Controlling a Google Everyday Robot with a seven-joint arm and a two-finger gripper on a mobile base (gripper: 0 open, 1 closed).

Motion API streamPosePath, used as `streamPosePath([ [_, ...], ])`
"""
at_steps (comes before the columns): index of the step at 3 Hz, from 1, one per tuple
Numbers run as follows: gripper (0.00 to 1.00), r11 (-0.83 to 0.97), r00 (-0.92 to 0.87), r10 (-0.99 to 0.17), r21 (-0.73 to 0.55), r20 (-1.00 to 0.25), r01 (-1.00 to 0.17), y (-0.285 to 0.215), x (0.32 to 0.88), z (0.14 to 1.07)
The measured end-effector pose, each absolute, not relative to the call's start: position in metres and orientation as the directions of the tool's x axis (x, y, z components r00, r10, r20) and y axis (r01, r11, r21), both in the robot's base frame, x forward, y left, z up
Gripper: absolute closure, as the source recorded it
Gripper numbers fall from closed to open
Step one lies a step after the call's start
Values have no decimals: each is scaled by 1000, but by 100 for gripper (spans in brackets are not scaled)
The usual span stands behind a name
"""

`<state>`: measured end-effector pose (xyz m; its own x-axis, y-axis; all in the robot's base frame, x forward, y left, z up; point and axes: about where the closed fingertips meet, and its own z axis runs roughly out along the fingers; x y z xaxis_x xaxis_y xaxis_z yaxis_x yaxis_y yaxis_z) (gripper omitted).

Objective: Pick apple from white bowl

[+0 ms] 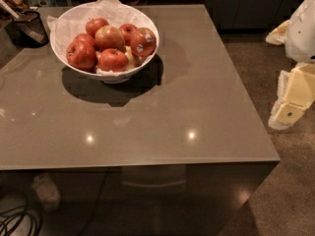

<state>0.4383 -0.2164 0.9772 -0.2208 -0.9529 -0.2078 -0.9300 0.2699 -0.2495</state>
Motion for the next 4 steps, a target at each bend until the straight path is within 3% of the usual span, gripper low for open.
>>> streamPosePath([
  [2, 0, 263, -211, -954, -259, -211, -930, -212, 444, 982],
  [4, 0, 189, -123, -968, -311, -220, -931, -162, 519, 1023],
])
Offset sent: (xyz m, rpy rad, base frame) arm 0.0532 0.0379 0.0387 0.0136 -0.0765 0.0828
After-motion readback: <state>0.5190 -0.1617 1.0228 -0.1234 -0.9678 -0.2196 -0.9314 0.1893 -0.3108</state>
